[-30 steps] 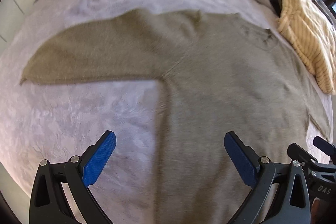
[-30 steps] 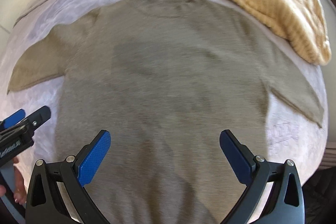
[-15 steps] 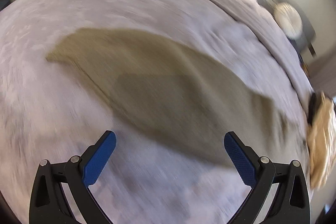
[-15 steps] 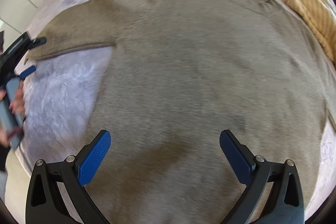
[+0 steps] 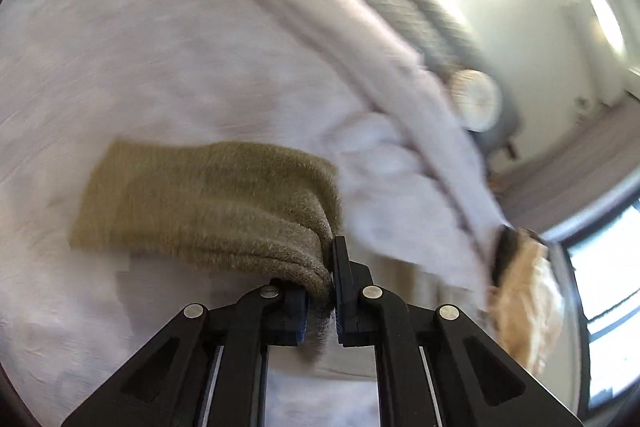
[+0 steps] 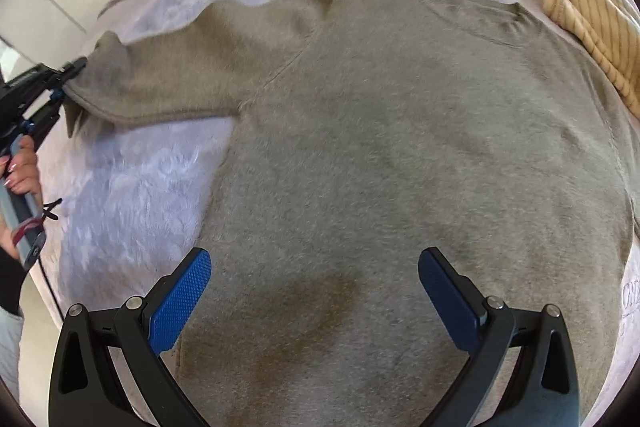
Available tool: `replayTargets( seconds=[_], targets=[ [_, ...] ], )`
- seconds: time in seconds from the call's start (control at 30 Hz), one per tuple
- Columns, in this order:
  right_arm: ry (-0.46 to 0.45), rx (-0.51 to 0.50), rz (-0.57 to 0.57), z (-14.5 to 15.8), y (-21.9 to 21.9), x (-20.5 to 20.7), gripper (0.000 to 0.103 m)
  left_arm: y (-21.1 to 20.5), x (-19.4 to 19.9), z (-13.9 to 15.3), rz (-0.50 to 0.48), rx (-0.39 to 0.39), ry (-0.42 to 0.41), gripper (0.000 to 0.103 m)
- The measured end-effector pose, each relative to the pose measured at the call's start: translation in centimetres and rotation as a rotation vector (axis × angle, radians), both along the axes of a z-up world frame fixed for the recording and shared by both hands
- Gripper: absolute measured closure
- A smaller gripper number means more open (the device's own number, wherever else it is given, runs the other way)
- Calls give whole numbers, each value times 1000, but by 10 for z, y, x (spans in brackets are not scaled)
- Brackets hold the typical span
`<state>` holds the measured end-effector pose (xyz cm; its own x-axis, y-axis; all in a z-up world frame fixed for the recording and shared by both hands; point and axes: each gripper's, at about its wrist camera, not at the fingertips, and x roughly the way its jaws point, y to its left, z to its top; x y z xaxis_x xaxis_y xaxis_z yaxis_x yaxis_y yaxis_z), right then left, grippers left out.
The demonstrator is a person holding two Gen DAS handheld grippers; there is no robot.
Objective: Fold small clothes
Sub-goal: 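Grasp the sweater sleeve nearest the left tool and lift it, then fold the held sleeve across the sweater body and open the left tool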
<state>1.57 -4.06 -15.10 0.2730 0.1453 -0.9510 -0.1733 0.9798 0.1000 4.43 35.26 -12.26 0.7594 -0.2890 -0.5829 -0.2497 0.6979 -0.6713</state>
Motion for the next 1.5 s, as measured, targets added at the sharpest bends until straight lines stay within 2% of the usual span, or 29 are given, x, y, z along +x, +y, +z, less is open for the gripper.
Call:
replayTargets(
  seconds=[0.13,0.23,0.33,0.47,0.53,0.6,0.67,0.73,0.77,0.83,0.87,0.9,0.93,1.03,1.13,1.17,1.2,1.27,1.3,1.37,1.43,1.47,1.5],
  targets=[
    [-13,42,-56,15,-27,-7,0,-62,16,39,-168,22,-98,92],
    [-31,64,-116,32,-65,-13,0,-132,32,66,-321,43,-155,92],
    [-52,75,-189,41,-103,-12,0,-209,47,74,-469,37,-170,92],
    [-59,73,-295,46,-162,-12,0,-308,68,56,-616,103,-113,92],
    [-46,70,-343,43,-196,-15,0,-359,75,36,-683,133,-56,92],
    [-21,72,-383,35,-222,-15,0,-395,74,16,-713,208,10,92],
    [7,74,-411,27,-243,-17,0,-426,73,-11,-734,332,87,90],
    [28,80,-427,21,-256,-15,0,-435,67,-31,-745,396,149,71],
    [31,79,-425,20,-261,-13,0,-436,65,-36,-749,391,163,57],
    [23,71,-406,23,-262,-7,0,-431,58,-30,-732,387,137,56],
    [10,64,-383,26,-259,-1,0,-429,56,-24,-730,411,139,51],
    [-1,60,-366,27,-256,3,0,-421,52,-21,-725,422,136,41],
    [-19,56,-342,30,-253,8,0,-412,47,-13,-714,424,124,37],
    [-96,29,-223,46,-228,25,0,-376,39,15,-684,427,69,36],
    [-188,-46,-50,58,-179,47,0,-332,43,29,-600,509,74,35],
    [-215,-79,11,60,-162,51,0,-321,49,27,-572,528,93,27],
    [-244,-133,88,59,-142,57,0,-300,57,19,-516,547,139,17],
    [-287,-253,213,50,-109,60,0,-265,70,0,-422,542,217,17],
    [-305,-342,293,39,-88,64,0,-252,76,-10,-401,530,260,17],
    [-335,-430,374,27,-69,65,0,-231,88,-34,-363,488,351,17],
    [-382,-525,440,16,-55,68,2,-224,95,-50,-354,450,387,17],
    [-409,-567,454,12,-49,73,11,-222,98,-56,-354,433,398,17],
    [-420,-585,453,12,-47,77,38,-221,101,-59,-357,418,398,17]
  ],
)
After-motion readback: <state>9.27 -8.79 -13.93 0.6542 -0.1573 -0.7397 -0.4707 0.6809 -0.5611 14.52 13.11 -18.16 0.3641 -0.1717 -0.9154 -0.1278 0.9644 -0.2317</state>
